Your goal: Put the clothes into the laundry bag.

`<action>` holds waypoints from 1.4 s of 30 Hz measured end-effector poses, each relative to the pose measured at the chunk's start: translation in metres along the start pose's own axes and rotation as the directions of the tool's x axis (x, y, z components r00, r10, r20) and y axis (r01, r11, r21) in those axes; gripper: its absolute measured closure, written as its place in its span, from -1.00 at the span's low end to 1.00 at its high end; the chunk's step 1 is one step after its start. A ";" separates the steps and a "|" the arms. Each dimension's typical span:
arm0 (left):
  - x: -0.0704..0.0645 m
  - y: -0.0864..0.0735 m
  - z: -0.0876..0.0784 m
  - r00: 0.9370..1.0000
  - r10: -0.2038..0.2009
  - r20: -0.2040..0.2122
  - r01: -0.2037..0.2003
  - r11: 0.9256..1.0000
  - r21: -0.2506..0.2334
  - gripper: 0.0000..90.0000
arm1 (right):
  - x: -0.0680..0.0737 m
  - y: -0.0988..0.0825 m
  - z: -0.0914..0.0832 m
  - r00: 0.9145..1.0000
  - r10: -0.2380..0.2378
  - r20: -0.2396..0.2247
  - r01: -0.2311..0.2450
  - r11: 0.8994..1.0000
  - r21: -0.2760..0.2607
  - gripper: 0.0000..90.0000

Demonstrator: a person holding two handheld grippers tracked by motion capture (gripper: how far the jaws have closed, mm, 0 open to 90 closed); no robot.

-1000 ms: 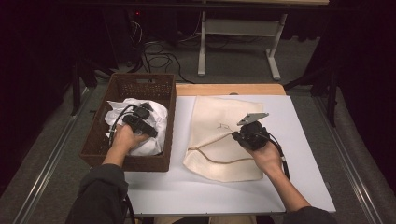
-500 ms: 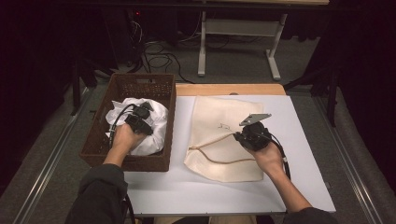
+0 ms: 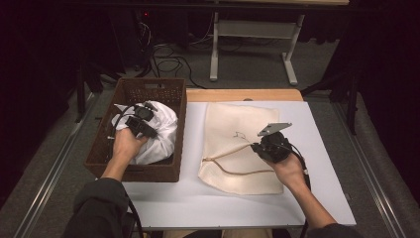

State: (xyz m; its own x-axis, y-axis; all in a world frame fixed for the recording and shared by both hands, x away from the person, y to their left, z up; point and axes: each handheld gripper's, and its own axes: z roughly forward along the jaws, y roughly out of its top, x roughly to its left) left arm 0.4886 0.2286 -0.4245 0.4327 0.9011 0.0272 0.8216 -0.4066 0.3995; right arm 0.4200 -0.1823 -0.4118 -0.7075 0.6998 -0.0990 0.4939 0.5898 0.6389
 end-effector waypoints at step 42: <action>-0.007 -0.009 -0.127 0.988 0.088 0.125 -0.045 0.948 -0.316 0.74 | -0.008 0.015 -0.001 0.999 0.036 0.004 -0.036 0.999 -0.032 0.95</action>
State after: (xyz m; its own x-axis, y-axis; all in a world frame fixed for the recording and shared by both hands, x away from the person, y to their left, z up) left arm 0.4309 0.2447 -0.3120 0.5464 0.8359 -0.0523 0.6420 -0.3779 0.6671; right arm 0.4323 -0.1791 -0.4009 -0.6875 0.7219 -0.0788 0.5025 0.5513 0.6660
